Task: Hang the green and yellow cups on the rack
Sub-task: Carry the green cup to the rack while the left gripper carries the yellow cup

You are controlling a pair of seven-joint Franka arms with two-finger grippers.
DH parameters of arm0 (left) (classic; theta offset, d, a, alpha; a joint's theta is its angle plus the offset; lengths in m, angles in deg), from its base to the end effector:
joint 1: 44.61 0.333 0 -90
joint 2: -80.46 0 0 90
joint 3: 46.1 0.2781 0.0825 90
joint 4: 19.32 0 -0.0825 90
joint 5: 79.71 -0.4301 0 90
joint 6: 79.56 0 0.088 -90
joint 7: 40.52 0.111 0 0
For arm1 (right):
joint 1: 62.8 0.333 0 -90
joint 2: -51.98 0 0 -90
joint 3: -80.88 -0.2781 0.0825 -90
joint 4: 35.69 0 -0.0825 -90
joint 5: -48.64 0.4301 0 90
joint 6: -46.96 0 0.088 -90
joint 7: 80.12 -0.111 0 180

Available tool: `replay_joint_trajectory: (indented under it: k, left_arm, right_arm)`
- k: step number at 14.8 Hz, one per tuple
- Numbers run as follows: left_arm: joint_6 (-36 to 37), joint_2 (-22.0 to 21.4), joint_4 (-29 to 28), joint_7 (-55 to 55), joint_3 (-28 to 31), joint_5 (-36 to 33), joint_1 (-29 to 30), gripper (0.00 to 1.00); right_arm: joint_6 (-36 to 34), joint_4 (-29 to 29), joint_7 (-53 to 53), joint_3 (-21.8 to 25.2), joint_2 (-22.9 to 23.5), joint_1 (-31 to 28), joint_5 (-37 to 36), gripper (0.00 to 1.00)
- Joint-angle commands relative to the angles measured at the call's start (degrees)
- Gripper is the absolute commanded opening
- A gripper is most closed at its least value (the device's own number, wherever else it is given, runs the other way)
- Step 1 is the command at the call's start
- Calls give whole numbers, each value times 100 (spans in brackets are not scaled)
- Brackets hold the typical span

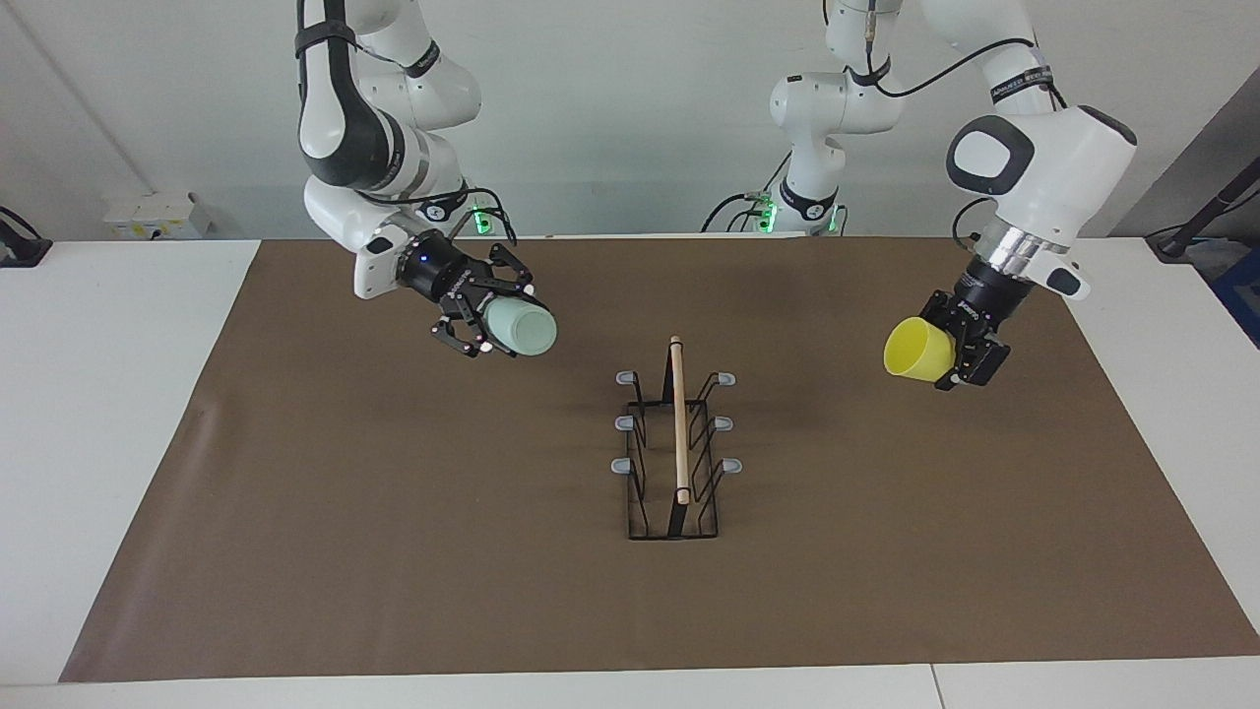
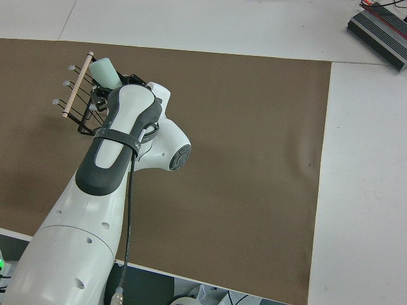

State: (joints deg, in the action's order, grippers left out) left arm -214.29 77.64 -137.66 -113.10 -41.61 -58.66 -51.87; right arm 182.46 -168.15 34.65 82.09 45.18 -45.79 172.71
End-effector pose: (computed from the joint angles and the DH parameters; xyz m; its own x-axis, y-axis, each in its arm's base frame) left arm 0.6115 -0.0354 0.4291 0.1756 0.9579 -0.2272 0.9252 -0.0817 0.3705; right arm 0.5411 0.1661 0.3600 0.3580 -0.1724 0.9177 0.6985 -0.6027 -0.3858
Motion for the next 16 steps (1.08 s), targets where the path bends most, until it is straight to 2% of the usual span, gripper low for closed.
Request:
replay_joint_trajectory:
  k: [1, 4, 7, 11, 13, 16]
  left_arm:
    - [-79, -52, 126, -685, -229, -897, 5, 0]
    - [-88, -43, 189, -1327, -606, -2084, 5, 0]
    - [-88, -43, 189, -1889, -905, -3042, 5, 0]
    - [-97, -34, 189, -2970, -1406, -4553, 5, 0]
    - [-88, -17, 189, -3471, -1635, -4994, 5, 0]
    - [-44, 53, 180, -3640, -1960, -5522, 5, 0]
  right_arm:
    - [152, -192, 817, 3, -76, 451, 1108, 0]
    - [12, -219, 1284, -6, 125, 574, 1882, 0]
    - [-461, -210, 1871, -6, 520, 847, 2761, 0]
    - [-551, -236, 1935, -6, 680, 962, 2877, 0]
    - [-568, -245, 1944, -6, 768, 988, 2886, 0]
    - [-770, -227, 1953, -6, 890, 1111, 3192, 0]
